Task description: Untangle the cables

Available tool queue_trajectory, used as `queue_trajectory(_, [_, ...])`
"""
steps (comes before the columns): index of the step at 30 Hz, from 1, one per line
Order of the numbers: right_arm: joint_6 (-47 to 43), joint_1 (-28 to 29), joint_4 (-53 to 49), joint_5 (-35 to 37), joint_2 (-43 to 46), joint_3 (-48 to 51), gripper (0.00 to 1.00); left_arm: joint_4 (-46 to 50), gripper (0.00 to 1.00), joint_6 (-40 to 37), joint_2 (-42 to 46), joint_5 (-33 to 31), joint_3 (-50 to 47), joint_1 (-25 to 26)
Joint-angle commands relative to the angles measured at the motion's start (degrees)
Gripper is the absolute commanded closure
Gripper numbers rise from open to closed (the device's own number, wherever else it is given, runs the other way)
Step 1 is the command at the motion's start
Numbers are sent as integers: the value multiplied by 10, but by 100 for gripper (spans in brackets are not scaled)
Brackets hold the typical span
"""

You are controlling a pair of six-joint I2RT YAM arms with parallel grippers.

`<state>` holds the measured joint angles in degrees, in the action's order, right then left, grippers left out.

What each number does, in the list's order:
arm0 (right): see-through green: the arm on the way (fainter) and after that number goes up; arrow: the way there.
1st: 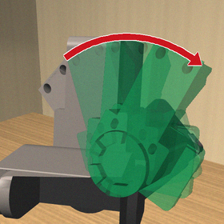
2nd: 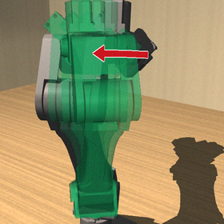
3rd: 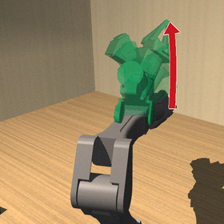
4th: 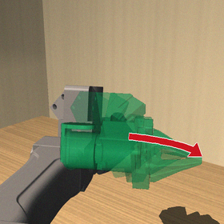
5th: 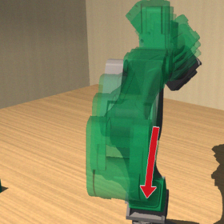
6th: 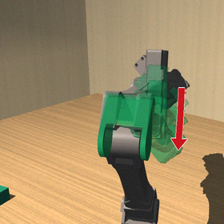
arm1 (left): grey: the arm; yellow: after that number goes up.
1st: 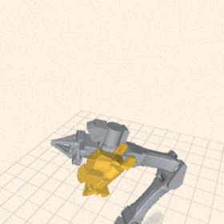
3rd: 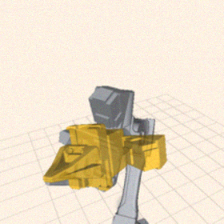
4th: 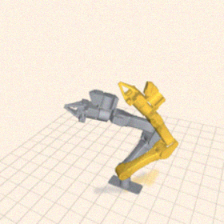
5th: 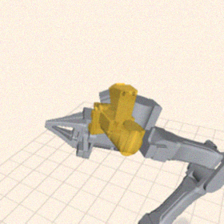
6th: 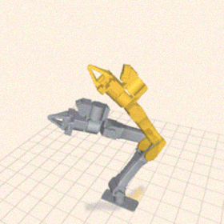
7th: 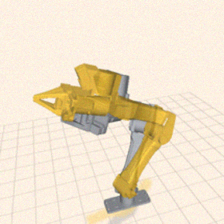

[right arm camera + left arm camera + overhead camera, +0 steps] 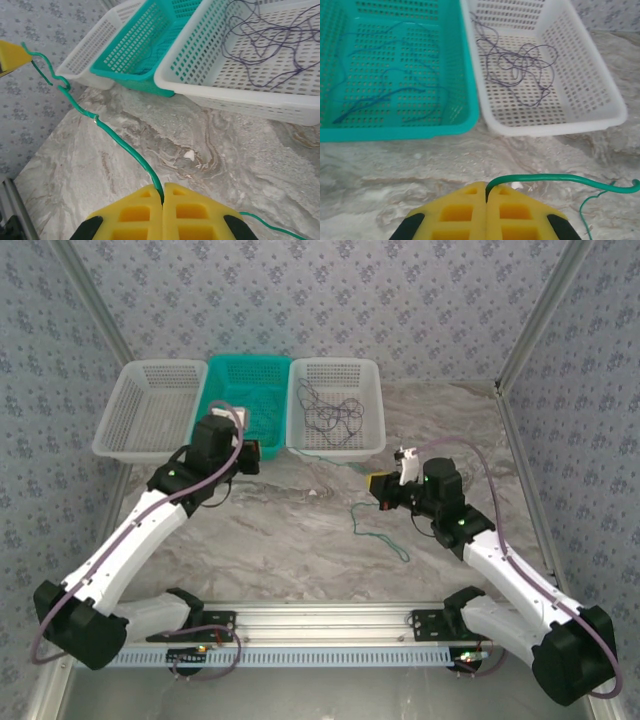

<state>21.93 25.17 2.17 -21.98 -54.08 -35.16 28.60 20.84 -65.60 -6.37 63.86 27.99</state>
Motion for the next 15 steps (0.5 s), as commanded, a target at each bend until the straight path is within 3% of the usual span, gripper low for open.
queue_trajectory(1, [0,-13,-33,25,0,-3,100,49,100,-11,28,-94,20,-67])
queue_trajectory(7, [9,5,15,-27,-33,-19,100,19,100,0,56,-7,18,-92])
queue_trajectory(13, [1,76,63,-43,-114,-80,100,-27,100,11,46,86,47,-95])
queue_trajectory(14, [1,81,66,-42,-124,-86,100,-39,99,4,44,125,52,-95])
queue_trajectory(15, [-1,84,61,-38,-129,-93,100,-57,90,-3,43,178,52,-94])
